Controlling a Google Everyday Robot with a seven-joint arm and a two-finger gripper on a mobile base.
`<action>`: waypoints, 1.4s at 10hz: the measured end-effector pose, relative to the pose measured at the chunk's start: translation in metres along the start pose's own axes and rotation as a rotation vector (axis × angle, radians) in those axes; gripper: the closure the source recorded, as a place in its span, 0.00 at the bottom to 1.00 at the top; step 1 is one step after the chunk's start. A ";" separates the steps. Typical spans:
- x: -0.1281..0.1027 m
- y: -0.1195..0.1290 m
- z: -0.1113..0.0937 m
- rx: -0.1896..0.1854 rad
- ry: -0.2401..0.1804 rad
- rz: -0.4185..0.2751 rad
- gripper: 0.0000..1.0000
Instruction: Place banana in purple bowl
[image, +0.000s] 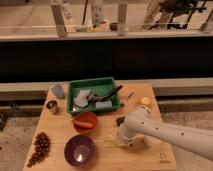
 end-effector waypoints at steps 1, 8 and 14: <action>0.000 0.001 -0.005 0.007 -0.008 -0.001 1.00; -0.016 -0.006 -0.083 0.088 -0.087 -0.098 1.00; -0.131 -0.022 -0.038 -0.027 -0.124 -0.407 1.00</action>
